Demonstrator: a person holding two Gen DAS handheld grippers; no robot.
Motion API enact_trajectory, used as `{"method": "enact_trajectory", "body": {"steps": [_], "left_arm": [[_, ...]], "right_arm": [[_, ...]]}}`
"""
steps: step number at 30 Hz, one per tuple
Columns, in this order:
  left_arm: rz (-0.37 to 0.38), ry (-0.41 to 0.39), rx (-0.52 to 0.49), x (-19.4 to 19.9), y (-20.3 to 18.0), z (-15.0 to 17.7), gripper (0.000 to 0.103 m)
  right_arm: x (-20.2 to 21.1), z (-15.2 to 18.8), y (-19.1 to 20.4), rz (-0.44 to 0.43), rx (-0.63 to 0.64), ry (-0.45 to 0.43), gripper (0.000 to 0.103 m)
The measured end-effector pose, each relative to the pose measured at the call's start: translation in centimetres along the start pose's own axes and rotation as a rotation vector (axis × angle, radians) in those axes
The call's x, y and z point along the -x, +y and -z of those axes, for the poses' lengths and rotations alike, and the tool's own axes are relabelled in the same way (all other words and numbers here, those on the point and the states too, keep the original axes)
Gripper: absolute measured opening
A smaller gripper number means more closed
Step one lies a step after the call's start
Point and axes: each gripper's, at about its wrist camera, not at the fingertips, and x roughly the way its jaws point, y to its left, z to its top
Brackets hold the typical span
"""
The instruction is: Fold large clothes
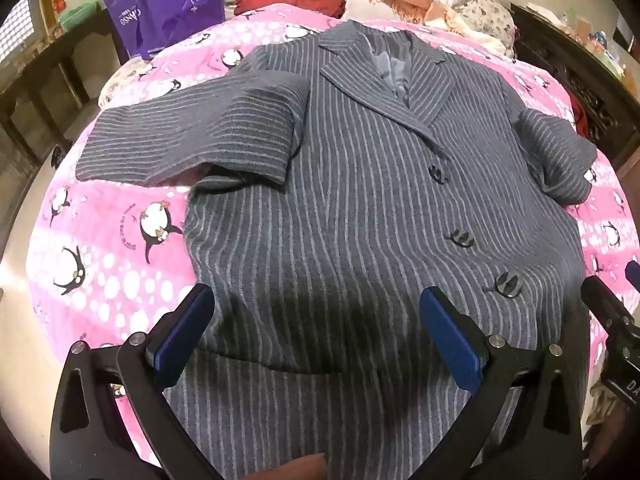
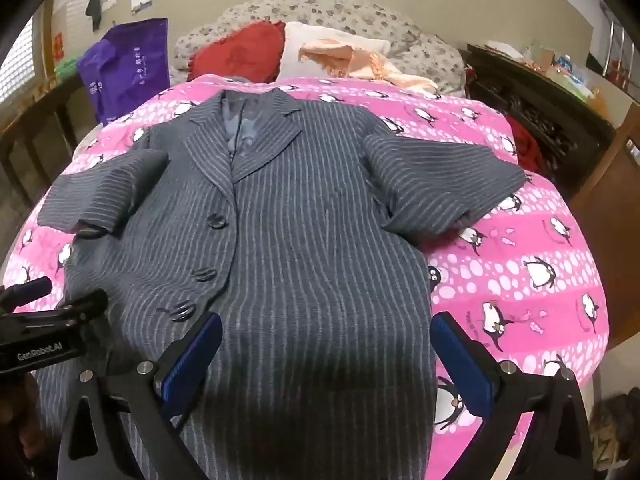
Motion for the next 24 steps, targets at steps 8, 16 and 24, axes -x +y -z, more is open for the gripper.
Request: {"method": "enact_trajectory", "body": {"steps": [8,16,24], "left_arm": [[-0.002,-0.043,0.006,-0.8,0.6,-2.5,0.103],[-0.037,-0.057,-0.031,-6.3,0.7,-4.1,0.103],[0.022,-0.069,0.012,-8.1,1.8,-2.2,0.103]], "right_arm": [[-1.4,-2.7,-0.8,0.001,-0.008,-0.008,0.103],[-8.1,-3.8,0.0,-0.116,0.017,-0.035,0.103],[-12.9,-1.2,-2.5,-0.187,-0.065,0.073,0.103]]}}
